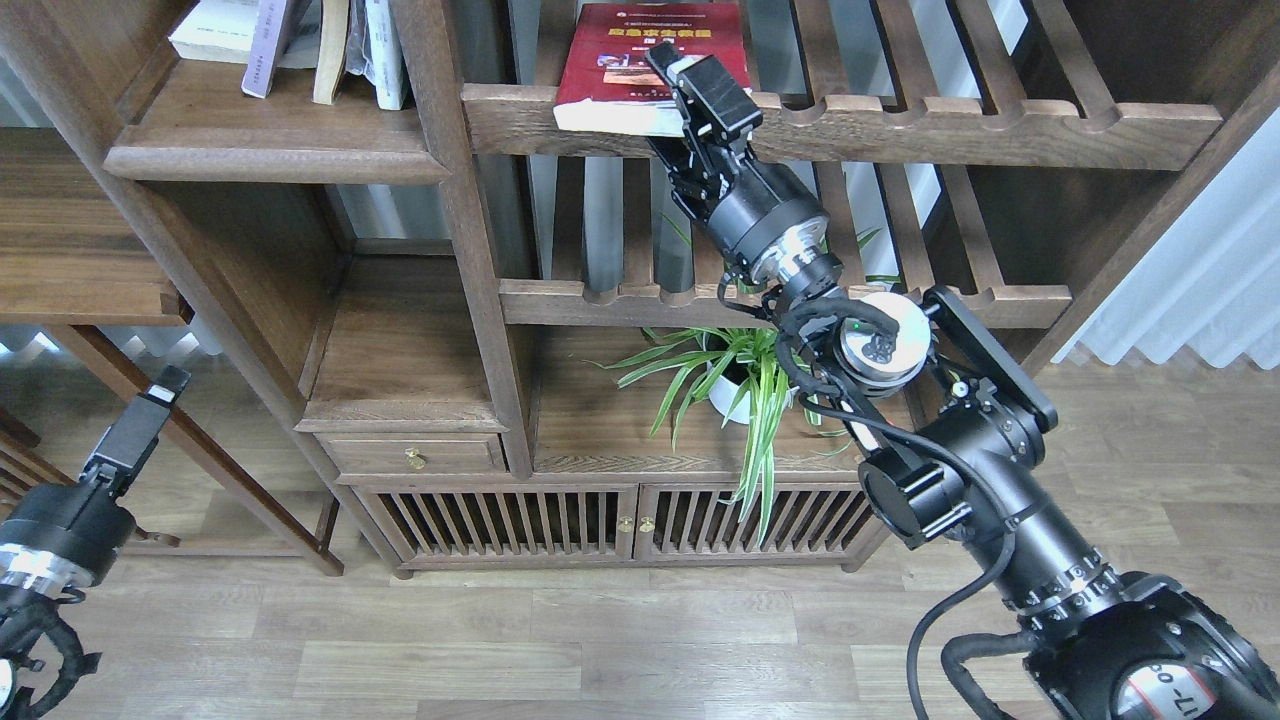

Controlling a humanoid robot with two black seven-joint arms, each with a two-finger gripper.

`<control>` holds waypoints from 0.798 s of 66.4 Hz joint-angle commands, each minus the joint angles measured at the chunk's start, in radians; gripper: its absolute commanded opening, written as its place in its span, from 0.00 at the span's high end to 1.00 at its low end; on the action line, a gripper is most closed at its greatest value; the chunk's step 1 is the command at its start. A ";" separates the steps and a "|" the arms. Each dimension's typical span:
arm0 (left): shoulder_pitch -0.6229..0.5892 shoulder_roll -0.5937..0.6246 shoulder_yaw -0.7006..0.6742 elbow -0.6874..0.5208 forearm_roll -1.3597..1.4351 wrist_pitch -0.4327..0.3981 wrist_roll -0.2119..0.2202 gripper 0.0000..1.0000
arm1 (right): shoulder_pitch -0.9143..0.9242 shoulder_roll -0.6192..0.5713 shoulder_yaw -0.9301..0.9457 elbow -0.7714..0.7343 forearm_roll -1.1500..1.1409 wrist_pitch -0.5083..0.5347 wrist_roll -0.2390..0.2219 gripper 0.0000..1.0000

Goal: Organize books on shelf
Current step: 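Pinch the red book's bottom edge and pull it off the shelf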

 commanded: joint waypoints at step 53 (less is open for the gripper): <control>0.002 -0.006 -0.054 0.015 -0.006 0.000 -0.011 0.00 | -0.089 0.000 0.042 0.166 0.043 0.091 0.011 0.94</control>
